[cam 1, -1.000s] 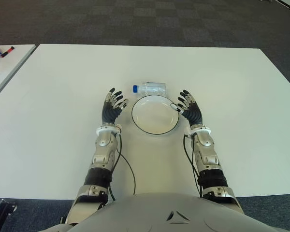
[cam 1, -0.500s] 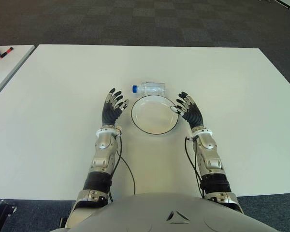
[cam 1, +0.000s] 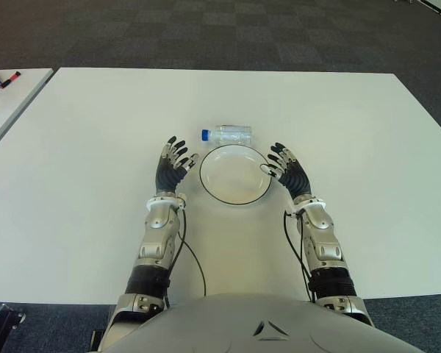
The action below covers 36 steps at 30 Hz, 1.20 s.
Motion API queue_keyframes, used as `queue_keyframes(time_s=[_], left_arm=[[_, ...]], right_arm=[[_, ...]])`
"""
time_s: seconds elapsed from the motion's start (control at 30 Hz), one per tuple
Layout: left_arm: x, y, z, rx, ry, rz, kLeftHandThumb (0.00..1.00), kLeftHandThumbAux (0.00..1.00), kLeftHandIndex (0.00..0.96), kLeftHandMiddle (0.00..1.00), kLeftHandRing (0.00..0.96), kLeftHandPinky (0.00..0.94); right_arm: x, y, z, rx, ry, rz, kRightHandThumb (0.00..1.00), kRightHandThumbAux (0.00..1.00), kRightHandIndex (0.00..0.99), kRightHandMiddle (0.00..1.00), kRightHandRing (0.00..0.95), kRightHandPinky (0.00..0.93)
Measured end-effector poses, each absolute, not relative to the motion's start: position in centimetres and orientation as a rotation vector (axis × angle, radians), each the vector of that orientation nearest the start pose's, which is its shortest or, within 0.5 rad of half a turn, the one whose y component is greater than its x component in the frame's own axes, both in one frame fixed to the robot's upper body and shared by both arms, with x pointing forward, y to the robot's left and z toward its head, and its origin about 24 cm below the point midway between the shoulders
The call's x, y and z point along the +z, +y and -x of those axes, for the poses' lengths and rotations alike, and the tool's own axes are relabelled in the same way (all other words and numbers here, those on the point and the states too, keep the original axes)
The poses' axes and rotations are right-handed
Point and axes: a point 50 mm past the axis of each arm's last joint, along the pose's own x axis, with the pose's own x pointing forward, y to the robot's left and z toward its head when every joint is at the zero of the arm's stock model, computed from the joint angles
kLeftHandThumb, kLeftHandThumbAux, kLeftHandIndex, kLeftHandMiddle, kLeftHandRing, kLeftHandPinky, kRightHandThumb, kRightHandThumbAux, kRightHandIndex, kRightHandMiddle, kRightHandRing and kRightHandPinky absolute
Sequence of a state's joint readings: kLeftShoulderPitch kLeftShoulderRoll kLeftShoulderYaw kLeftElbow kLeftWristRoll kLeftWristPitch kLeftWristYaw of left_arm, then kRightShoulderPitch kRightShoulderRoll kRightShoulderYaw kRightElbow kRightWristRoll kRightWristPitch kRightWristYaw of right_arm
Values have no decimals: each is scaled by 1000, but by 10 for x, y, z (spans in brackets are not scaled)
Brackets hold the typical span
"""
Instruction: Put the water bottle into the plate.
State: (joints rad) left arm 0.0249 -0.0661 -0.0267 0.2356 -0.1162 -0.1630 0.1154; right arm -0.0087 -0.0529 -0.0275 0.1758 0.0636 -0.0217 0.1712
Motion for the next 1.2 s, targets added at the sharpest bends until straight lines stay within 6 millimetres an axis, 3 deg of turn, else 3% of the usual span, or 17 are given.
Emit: queue_keyframes(time_s=[1.2], left_arm=[[1, 132, -234, 100, 105, 184, 184, 876, 116, 163, 163, 197]], right_arm=[[15, -156, -237, 155, 136, -41, 144, 825, 127, 151, 153, 209]])
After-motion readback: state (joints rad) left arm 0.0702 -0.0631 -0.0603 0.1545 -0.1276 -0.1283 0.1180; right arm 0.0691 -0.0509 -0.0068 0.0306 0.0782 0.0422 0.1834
